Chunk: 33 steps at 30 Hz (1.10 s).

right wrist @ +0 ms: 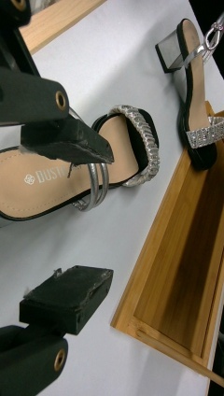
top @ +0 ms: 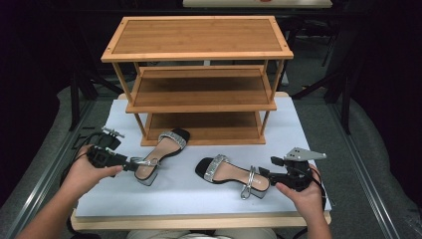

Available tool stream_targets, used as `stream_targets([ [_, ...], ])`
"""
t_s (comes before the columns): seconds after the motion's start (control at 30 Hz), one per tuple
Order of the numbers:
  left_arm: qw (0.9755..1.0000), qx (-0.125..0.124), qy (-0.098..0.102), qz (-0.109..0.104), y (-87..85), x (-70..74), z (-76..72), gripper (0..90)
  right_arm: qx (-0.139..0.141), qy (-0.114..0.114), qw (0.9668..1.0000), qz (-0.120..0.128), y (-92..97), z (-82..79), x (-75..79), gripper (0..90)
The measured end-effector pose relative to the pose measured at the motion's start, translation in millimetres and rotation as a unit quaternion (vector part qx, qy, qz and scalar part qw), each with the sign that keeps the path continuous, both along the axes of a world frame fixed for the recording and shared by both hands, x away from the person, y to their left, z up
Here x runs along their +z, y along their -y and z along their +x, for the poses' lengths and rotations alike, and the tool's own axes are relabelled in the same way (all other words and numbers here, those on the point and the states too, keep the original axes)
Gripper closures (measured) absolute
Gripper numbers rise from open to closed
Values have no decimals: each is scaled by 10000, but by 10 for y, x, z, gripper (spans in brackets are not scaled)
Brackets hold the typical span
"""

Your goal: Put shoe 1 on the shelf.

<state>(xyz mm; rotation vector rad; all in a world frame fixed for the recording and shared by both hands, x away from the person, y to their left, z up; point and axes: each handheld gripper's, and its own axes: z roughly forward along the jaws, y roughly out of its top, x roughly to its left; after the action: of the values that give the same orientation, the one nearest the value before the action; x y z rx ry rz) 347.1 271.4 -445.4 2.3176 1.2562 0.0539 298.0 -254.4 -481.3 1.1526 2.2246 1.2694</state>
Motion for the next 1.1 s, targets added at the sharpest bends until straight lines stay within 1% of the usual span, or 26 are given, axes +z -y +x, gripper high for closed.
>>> stream_targets([
  [0.03,10000,-48,12,-49,-16,-54,-27,367,-1,-13,10000,-4,-11,0,-1,366],
  [0.07,9999,-99,-11,-138,-33,-190,-60,361,3,-46,10000,-63,-23,1,-1,365],
  [0.1,9999,-99,-11,-138,-33,-190,-60,350,3,-46,10000,-63,-23,1,-1,365],
  [0.13,9998,-124,16,-138,-29,-270,-69,350,9,-32,10000,-26,-32,6,-10,365],
  [0.17,9998,-187,43,-94,-22,-350,-72,346,19,-28,10000,-35,-35,8,-14,365],
  [0.2,9996,-286,87,15,6,-498,-72,346,34,-37,10000,-41,-37,6,-17,364],
  [0.23,9996,-286,87,15,6,-498,-72,346,34,-37,10000,-41,-37,6,-17,364],
  [0.33,9991,-383,135,85,58,-661,-62,346,-2,-40,10000,-58,-29,2,-19,365],
  [0.37,9991,-390,171,66,75,-693,-59,353,1,-73,9999,-70,-17,0,-19,364],
  [0.4,9988,-433,213,20,88,-714,-56,353,1,-73,9999,-70,-17,0,-19,364],
  [0.43,9986,-392,356,24,119,-728,-58,383,-4,-58,10000,-10,-16,4,-29,364],
  [0.5,9987,-344,384,8,133,-726,-59,392,-4,-58,10000,-23,-13,6,-32,364],
  [0.53,9988,-316,362,-63,140,-722,-59,393,-2,-65,10000,-22,-13,8,-35,364],
  [0.6,9984,-308,324,-358,170,-719,-71,392,17,-75,10000,-15,-13,14,-42,364],
  [0.63,9979,-362,326,-417,198,-719,-82,389,-29,-50,10000,-21,-21,15,-49,365],
  [0.67,9975,-428,351,-436,241,-725,-99,382,-7,-97,9999,-31,-22,16,-48,364],
  [0.7,9972,-506,389,-400,293,-734,-120,368,2,-81,10000,-11,-28,19,-55,364],
  [0.73,9958,-688,542,-285,399,-767,-169,343,27,-99,9999,-48,-33,19,-56,363],
  [0.77,9958,-688,542,-285,399,-767,-169,333,27,-99,9999,-48,-33,19,-56,363],
  [0.8,9951,-725,632,-214,450,-789,-196,333,43,-97,9999,-42,-36,20,-57,363],
  [0.83,9938,-800,773,-62,526,-829,-229,308,48,-101,9999,-43,-38,19,-59,363],
  [0.87,9938,-800,773,-62,526,-829,-229,290,48,-101,9999,-43,-38,19,-59,363],
  [0.93,9926,-815,896,65,563,-875,-238,279,48,-114,9999,-39,-36,23,-64,362],
  [1.0,9928,-720,954,32,573,-927,-227,279,50,-125,9999,-38,-36,24,-65,362],
  [1.07,9937,-599,936,-112,561,-971,-199,281,50,-149,9998,-74,-34,22,-62,362],
  [1.1,9936,-540,973,-186,555,-992,-182,283,55,-150,9998,-71,-35,22,-62,362],
])
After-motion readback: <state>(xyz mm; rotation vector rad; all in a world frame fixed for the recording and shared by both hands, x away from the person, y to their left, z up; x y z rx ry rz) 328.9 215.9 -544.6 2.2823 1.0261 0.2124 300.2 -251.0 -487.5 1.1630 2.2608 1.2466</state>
